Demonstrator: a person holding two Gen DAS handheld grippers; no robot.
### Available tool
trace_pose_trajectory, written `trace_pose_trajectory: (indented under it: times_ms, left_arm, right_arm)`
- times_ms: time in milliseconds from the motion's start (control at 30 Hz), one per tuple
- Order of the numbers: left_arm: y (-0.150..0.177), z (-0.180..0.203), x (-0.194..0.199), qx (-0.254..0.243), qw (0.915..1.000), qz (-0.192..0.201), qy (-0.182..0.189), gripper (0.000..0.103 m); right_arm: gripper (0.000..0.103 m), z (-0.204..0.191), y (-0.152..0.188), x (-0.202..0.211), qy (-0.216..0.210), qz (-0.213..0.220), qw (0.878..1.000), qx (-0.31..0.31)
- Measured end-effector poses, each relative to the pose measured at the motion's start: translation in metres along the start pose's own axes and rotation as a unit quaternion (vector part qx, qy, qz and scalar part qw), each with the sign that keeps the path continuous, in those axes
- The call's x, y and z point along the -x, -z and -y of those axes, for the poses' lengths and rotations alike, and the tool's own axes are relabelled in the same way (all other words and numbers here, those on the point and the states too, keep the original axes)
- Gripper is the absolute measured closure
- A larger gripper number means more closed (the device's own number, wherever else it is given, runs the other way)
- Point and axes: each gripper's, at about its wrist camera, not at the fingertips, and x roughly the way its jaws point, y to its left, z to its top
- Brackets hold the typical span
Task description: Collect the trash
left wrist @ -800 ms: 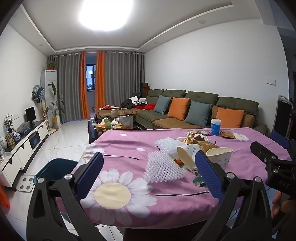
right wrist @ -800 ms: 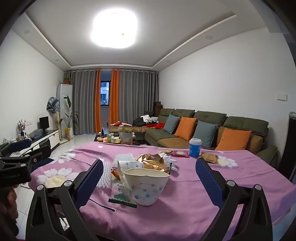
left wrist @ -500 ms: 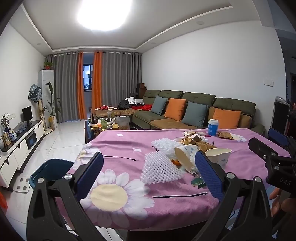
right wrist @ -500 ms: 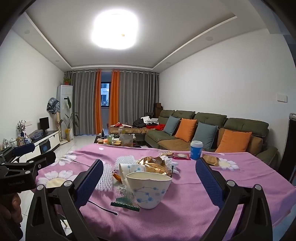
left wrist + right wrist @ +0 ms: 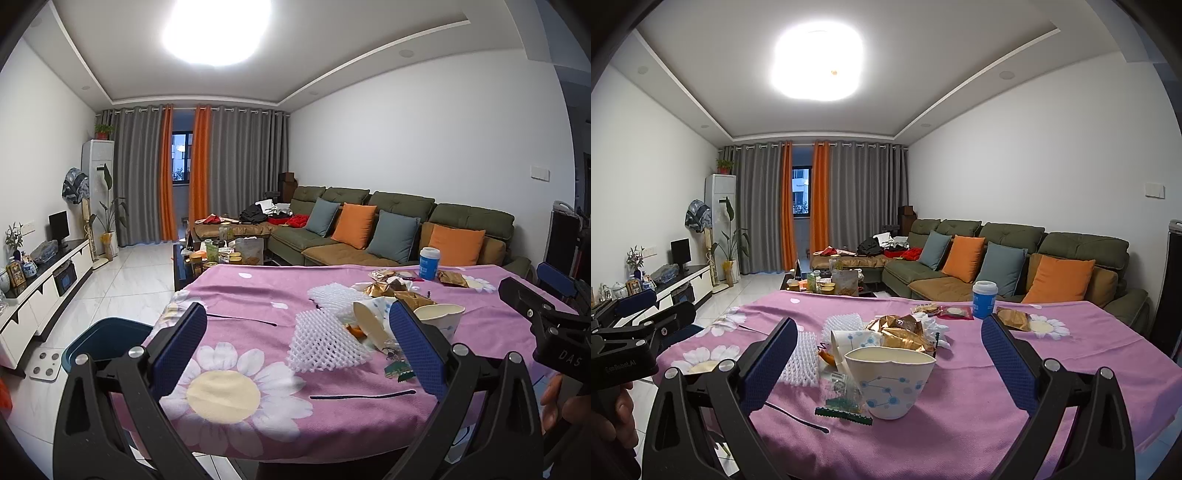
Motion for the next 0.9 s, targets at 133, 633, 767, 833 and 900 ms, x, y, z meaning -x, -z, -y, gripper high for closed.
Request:
trace_pose_trajectory:
  times_ms: [133, 633, 767, 833, 900]
  left_arm:
    - [-0.0001, 0.0027, 0.0017, -0.003, 1.0, 0.003, 0.002, 0.006]
    - [0.0007, 0.0005, 0.0061, 0.002, 1.0, 0.005, -0.002, 0.006]
    - [0.0005, -0.0002, 0.0059, 0.003, 1.0, 0.004, -0.002, 0.006]
    - [0.0006, 0.0, 0.0065, 0.003, 1.0, 0.005, -0.002, 0.006]
    - [0.0009, -0.0005, 0.0064, 0.004, 1.0, 0.005, -0.003, 0.006]
  right_arm:
    - [0.007, 0.0021, 0.0033, 0.0012, 0.002, 0.003, 1.0, -0.004]
    - [0.007, 0.003, 0.007, 0.0014, -0.002, -0.001, 1.0, -0.005]
    - [0.007, 0.0028, 0.0082, 0.0016, -0.001, -0.001, 1.0, -0.005]
    - [0.007, 0.0026, 0.0085, 0.0018, -0.002, 0.0, 1.0, -0.005]
    - [0.007, 0.0023, 0.0083, 0.0016, -0.001, 0.0, 1.0, -0.004]
